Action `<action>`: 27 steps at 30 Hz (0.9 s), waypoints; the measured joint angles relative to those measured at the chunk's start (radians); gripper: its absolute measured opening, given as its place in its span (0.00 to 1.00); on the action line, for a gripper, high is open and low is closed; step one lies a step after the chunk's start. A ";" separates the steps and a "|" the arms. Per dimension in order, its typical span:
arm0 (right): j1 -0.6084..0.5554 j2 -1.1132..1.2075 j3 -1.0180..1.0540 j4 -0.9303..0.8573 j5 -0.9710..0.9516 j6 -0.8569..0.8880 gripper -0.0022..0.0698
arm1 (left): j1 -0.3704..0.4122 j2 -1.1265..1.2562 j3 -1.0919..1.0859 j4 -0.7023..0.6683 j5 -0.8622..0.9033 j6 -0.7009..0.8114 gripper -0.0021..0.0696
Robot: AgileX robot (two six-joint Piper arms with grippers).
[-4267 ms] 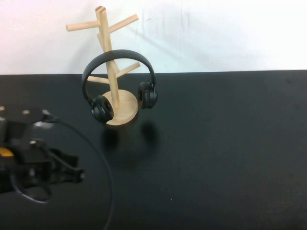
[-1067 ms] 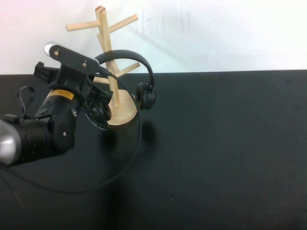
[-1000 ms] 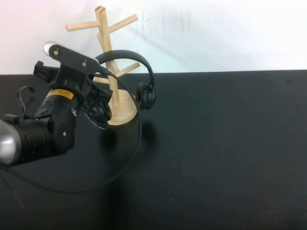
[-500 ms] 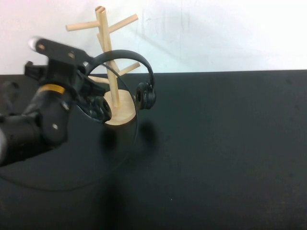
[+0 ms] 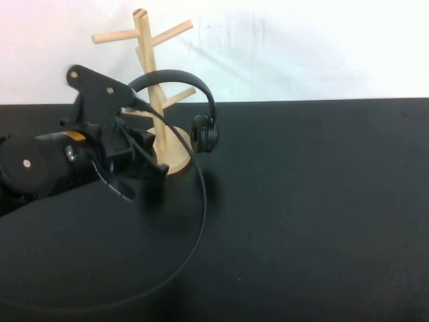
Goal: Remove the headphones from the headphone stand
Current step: Pick up the headphones from the headphone stand
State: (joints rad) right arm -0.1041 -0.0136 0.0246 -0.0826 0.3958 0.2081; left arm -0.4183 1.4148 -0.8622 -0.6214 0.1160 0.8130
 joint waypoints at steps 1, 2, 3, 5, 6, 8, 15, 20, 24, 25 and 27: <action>0.000 0.000 0.000 0.000 0.000 0.000 0.02 | 0.000 0.004 0.000 0.017 0.002 0.017 0.03; 0.000 0.000 0.000 0.000 0.000 0.000 0.02 | 0.000 0.006 0.000 0.029 0.000 0.028 0.04; 0.000 0.000 0.000 0.000 0.000 0.000 0.02 | 0.000 0.013 0.000 0.037 -0.007 0.035 0.07; 0.000 0.000 0.000 0.000 0.000 0.000 0.02 | 0.000 0.020 0.000 0.043 -0.029 0.043 0.16; 0.000 0.000 0.000 0.000 0.000 0.000 0.02 | 0.000 0.022 0.000 0.046 -0.045 0.049 0.24; 0.000 0.000 0.000 0.000 0.000 0.000 0.02 | 0.000 0.024 0.000 0.048 -0.077 0.068 0.44; 0.000 0.000 0.000 0.000 0.000 0.000 0.02 | 0.000 0.049 0.000 0.048 -0.332 0.139 0.94; 0.000 0.000 0.000 0.000 0.000 0.000 0.02 | 0.000 0.132 0.000 0.091 -0.495 0.189 0.96; 0.000 0.000 0.000 0.000 0.000 0.000 0.02 | 0.000 0.198 0.000 0.198 -0.558 0.191 0.96; 0.000 0.000 0.000 0.000 0.000 0.000 0.02 | 0.000 0.213 0.000 0.216 -0.576 0.192 0.96; 0.000 0.000 0.000 0.000 0.000 0.000 0.02 | 0.000 0.236 0.000 0.232 -0.614 0.192 0.96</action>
State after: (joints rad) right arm -0.1041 -0.0136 0.0246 -0.0826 0.3958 0.2081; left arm -0.4183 1.6511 -0.8622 -0.3895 -0.4982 1.0047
